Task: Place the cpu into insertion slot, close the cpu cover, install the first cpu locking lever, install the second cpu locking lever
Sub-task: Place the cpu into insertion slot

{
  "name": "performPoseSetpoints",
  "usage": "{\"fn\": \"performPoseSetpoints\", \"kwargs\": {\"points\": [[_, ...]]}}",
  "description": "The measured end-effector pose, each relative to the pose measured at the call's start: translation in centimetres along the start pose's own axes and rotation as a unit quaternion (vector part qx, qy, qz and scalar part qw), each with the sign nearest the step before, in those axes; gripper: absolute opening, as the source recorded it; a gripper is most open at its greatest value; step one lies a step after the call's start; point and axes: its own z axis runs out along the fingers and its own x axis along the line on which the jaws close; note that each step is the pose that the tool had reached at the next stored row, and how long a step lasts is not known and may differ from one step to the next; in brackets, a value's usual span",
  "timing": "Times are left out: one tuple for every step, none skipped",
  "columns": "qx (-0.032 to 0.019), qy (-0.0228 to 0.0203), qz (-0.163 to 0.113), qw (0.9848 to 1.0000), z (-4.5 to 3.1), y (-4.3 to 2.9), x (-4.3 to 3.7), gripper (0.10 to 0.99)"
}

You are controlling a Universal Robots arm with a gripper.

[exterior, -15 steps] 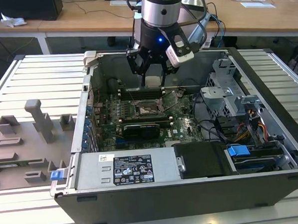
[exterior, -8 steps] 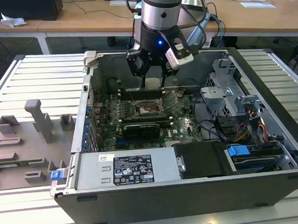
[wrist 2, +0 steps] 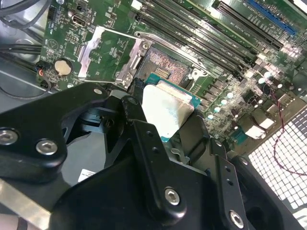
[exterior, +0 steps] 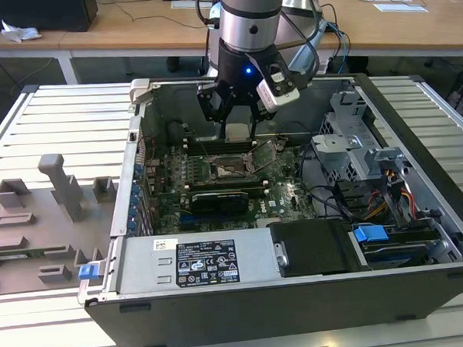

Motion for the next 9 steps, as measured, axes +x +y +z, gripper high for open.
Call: {"fn": "performPoseSetpoints", "kwargs": {"points": [[0.0,0.0,0.0,1.0,0.05,0.0,0.0,0.541],[0.0,0.0,0.0,1.0,0.13,-0.01,0.0,0.541],[0.0,0.0,0.0,1.0,0.25,-0.02,0.0,0.541],[0.0,0.0,0.0,1.0,0.31,-0.03,-0.01,0.541],[0.0,0.0,0.0,1.0,0.38,-0.04,-0.01,0.541],[0.0,0.0,0.0,1.0,0.46,-0.04,-0.01,0.541],[0.0,0.0,0.0,1.0,0.52,-0.05,-0.01,0.541],[0.0,0.0,0.0,1.0,0.6,-0.06,-0.01,0.541],[0.0,0.0,0.0,1.0,0.7,-0.06,-0.01,0.541]]}}
